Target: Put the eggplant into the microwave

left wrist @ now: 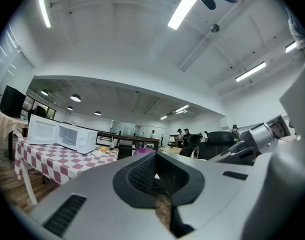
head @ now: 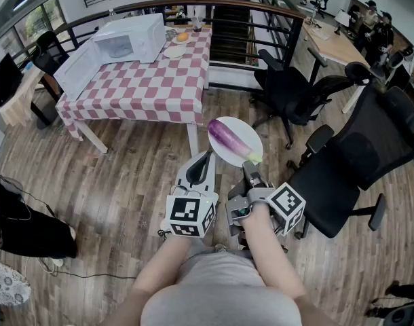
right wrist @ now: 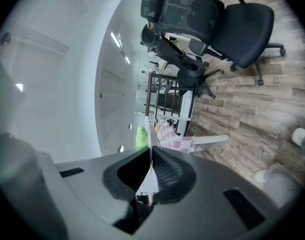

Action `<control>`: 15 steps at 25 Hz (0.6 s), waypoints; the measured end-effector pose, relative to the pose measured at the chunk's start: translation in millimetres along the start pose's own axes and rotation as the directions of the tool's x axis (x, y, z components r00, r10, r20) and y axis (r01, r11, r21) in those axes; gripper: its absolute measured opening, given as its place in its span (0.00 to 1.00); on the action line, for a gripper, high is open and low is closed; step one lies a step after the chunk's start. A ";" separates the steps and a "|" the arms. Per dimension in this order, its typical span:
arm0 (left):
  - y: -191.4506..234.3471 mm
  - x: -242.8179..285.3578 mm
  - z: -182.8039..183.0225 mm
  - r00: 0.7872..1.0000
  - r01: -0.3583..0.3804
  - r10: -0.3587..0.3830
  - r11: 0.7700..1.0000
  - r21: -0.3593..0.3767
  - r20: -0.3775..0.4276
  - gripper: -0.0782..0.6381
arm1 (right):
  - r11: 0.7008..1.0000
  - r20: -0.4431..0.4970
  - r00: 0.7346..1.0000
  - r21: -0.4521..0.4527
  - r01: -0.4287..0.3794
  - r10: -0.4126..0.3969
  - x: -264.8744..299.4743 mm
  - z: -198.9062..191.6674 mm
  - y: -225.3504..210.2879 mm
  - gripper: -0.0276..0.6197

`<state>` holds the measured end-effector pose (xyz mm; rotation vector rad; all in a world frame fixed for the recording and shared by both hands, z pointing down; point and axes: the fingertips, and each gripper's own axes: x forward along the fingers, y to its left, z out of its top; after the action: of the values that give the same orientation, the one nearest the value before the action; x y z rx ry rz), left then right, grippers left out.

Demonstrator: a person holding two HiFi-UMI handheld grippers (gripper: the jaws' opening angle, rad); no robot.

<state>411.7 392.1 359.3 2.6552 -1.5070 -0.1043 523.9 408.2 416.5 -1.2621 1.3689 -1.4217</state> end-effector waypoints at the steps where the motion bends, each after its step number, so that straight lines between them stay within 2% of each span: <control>1: 0.1 -0.2 0.4 1.000 0.001 -0.001 1.000 -0.002 0.001 0.12 | 1.000 -0.002 1.000 -0.001 0.003 -0.003 0.3 -1.1 0.4 0.10; 15: 20.7 15.4 -2.4 1.000 -0.002 0.001 1.000 -0.031 -0.001 0.12 | 1.000 -0.017 1.000 0.001 0.020 -0.020 24.0 -9.6 0.8 0.10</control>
<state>402.2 368.4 363.8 2.6297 -1.4946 -0.1245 509.6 386.9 419.7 -1.2687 1.3702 -1.4496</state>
